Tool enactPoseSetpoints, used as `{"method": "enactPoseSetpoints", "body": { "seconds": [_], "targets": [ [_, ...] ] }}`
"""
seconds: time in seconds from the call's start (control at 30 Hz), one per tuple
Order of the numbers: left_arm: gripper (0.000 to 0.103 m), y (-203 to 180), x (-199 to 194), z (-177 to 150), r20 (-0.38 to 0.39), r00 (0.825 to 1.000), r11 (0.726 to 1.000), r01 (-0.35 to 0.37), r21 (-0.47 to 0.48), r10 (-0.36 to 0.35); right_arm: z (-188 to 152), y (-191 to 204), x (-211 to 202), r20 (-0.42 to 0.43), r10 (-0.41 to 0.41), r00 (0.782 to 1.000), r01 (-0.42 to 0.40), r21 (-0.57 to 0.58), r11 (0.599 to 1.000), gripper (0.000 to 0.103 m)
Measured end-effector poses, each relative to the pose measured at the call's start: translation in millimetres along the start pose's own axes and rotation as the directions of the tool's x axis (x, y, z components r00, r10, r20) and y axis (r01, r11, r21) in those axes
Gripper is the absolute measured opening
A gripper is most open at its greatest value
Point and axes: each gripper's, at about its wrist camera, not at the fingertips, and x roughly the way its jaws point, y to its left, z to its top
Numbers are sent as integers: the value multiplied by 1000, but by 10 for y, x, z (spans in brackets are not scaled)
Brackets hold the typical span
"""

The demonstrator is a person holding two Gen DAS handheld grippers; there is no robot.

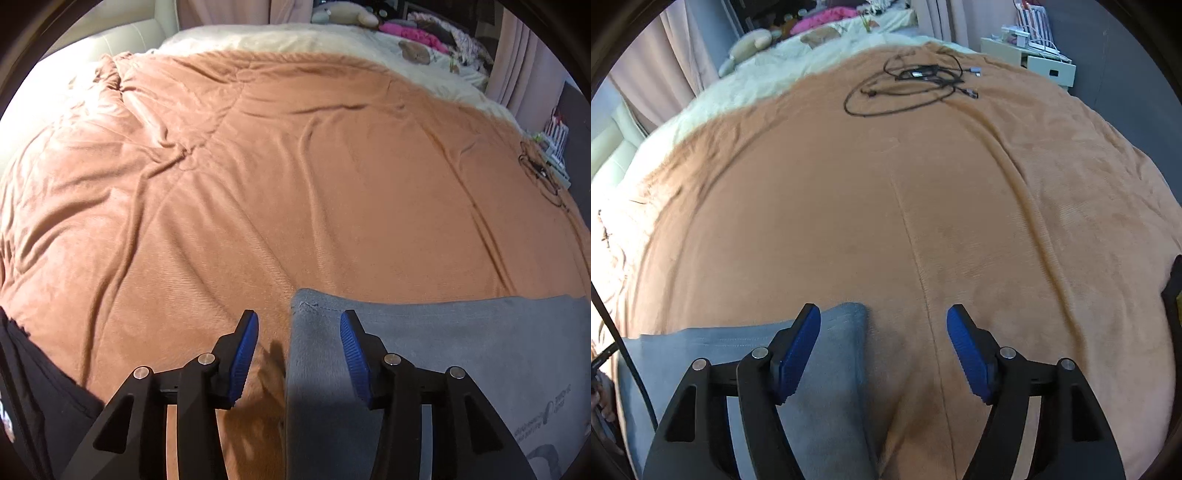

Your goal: Fold small clothes

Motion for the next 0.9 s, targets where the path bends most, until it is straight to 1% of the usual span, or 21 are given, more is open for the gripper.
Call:
{"method": "enactPoseSetpoints", "body": {
  "seconds": [0.13, 0.2, 0.23, 0.37, 0.5, 0.6, 0.73, 0.83, 0.9],
  "targets": [
    [49, -32, -219, -84, 6, 1000, 1000, 19, 4, -19, -144, 87, -225, 14, -8, 1000, 9, -83, 996, 70],
    [49, -82, -321, -163, 10, 999, 999, 41, 18, -41, -277, 162, -364, 4, 30, 1000, -29, -113, 993, 70],
    [49, -107, -357, -208, 11, 999, 998, 52, 23, -52, -285, 168, -376, -1, 43, 999, -43, -121, 992, 70],
    [49, -242, -487, -440, -5, 997, 996, 76, 49, -75, -519, 247, -564, -23, 76, 997, -79, -157, 985, 70],
    [49, -342, -616, -671, -10, 994, 992, 113, 53, -112, -723, 288, -690, -48, 78, 996, -86, -202, 976, 70],
    [49, -435, -687, -852, -18, 992, 990, 126, 63, -125, -918, 344, -777, -67, 77, 995, -91, -238, 967, 70],
    [49, -589, -766, -1100, -36, 989, 985, 146, 89, -144, -1122, 452, -866, -90, 84, 992, -106, -269, 957, 70],
    [49, -704, -817, -1307, -58, 985, 980, 170, 100, -164, -1278, 519, -922, -119, 101, 988, -131, -280, 951, 70],
    [49, -776, -841, -1441, -76, 981, 976, 188, 106, -181, -1369, 563, -942, -126, 96, 987, -131, -301, 945, 70]
  ]
}}
